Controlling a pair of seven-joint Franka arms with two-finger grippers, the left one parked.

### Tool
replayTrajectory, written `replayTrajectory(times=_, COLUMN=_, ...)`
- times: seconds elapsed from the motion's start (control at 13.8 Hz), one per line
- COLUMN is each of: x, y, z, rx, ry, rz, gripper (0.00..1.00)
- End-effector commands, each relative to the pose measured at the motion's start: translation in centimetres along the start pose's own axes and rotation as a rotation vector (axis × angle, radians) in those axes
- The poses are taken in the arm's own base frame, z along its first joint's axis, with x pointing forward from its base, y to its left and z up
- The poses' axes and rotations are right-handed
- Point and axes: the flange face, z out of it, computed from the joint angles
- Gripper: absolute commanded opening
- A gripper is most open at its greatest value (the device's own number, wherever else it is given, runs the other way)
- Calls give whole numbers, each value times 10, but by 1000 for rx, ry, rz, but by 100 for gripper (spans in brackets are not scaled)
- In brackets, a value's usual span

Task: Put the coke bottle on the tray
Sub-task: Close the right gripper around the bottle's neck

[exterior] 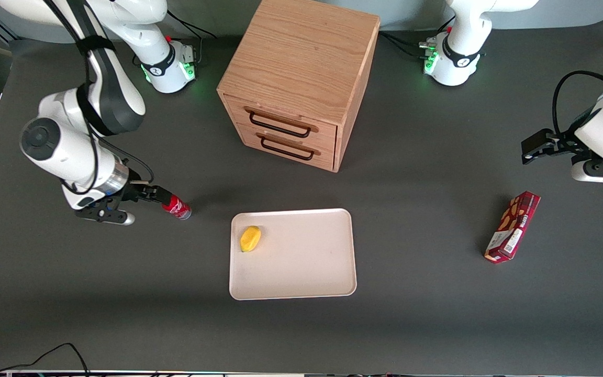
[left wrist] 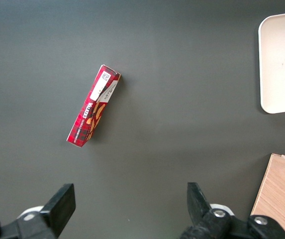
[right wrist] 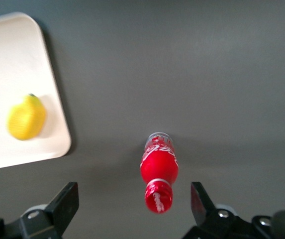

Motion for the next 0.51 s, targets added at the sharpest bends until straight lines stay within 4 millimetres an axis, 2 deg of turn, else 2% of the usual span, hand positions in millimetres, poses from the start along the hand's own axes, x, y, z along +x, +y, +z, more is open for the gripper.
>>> replayTrajectory(times=0.0, x=-10, y=7, z=28, rx=11, ry=-12, rz=30, gripper=100)
replayTrajectory(times=0.22, x=-13, y=10, z=37, rx=8, ry=-25, rz=37, gripper=99)
replayTrajectory(times=0.29, x=-13, y=10, z=36, rx=8, ry=-25, rz=36, gripper=81)
replayTrajectory(times=0.43, x=-13, y=10, z=35, rx=7, ry=-27, rz=36, gripper=28)
